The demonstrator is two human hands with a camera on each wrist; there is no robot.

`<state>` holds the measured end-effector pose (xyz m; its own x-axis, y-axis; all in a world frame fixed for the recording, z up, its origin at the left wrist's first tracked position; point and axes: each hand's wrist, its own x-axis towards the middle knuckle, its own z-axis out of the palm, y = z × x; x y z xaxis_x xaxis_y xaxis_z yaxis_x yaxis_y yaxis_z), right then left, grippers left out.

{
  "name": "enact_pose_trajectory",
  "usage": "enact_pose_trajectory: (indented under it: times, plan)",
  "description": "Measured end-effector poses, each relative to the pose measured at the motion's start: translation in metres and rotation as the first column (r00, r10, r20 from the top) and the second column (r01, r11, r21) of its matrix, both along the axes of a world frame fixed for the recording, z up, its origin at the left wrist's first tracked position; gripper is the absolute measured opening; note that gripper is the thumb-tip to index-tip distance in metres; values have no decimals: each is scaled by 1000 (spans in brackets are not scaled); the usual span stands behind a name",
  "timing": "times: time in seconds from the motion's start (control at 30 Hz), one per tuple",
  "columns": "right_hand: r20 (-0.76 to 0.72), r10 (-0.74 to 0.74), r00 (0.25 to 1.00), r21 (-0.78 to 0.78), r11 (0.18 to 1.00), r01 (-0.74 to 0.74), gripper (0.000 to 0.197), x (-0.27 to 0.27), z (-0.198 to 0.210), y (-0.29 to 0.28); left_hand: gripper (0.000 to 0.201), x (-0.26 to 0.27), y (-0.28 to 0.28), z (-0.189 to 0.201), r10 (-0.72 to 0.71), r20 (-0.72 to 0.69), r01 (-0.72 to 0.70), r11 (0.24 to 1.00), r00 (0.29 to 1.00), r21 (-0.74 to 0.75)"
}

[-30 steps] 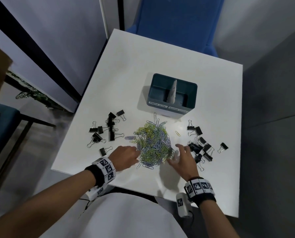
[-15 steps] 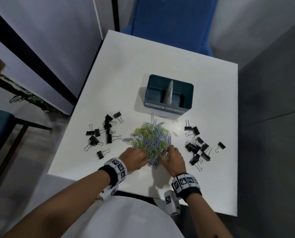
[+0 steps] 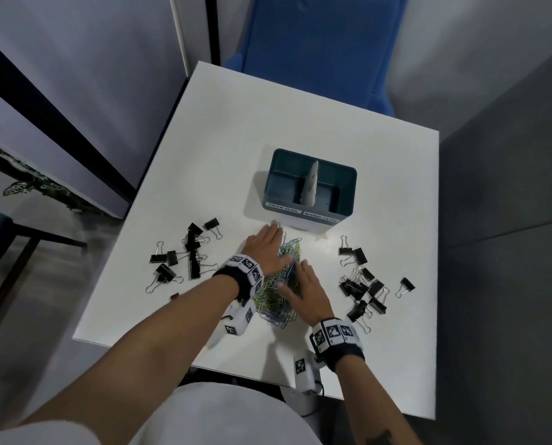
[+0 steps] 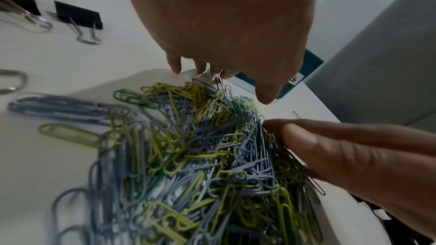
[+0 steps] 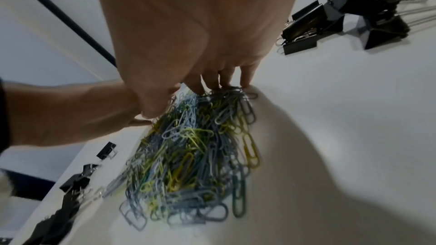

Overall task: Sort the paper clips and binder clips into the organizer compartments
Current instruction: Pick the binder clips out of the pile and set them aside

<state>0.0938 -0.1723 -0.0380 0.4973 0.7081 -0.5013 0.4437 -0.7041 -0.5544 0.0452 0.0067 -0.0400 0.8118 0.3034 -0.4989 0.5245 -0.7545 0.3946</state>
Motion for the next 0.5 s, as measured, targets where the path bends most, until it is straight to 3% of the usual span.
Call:
enact_pose_trajectory:
  times: [0.13, 0.27, 0.4, 0.5]
  plan:
    - [-40, -72, 997, 136, 988, 76, 77, -4, 1, -14, 71, -2, -13, 1, -220, 10, 218, 973, 976, 81]
    - [50, -193, 980, 205, 962, 179, 67, 7, 3, -12, 66, -29, -24, 3, -393, 83, 372, 908, 916, 194]
    - [145, -129, 981, 125, 986, 111, 71, 25, 2, 14, 67, -69, -34, 17, -194, 255, 151, 972, 947, 179]
    - [169, -116, 979, -28, 992, 122, 82, 38, 1, 36, 72, -105, -30, 17, -29, 195, 7, 994, 980, 109]
